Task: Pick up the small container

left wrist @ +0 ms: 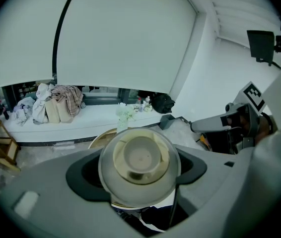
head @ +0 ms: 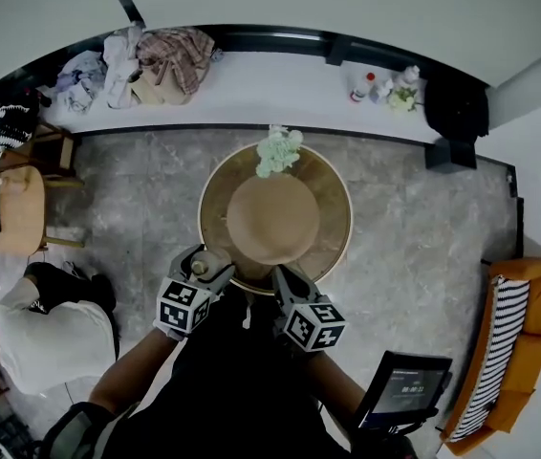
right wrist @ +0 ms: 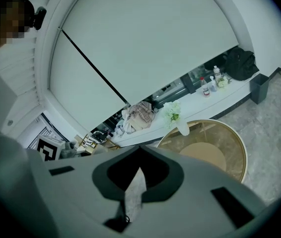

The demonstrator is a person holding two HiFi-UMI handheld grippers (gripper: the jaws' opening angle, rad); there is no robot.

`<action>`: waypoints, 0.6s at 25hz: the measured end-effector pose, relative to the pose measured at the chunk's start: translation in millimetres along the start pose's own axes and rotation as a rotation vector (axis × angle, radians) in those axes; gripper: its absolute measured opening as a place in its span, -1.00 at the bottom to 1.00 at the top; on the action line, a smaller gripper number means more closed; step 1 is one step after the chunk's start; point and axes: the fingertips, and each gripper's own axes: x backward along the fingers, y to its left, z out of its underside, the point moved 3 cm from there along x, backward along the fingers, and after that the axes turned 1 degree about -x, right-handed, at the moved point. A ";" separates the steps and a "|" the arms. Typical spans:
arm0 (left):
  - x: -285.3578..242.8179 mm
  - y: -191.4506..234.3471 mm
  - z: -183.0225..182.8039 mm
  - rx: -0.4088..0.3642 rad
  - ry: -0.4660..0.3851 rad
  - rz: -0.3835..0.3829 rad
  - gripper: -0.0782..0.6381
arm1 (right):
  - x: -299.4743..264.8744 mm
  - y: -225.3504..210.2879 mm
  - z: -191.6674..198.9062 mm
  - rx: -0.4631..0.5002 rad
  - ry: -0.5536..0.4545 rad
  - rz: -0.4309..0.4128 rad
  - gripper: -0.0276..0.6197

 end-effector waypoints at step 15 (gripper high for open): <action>51.2 -15.5 -32.8 0.078 -0.081 0.043 0.16 | 26.1 29.0 -42.2 0.068 -0.077 -0.024 -0.90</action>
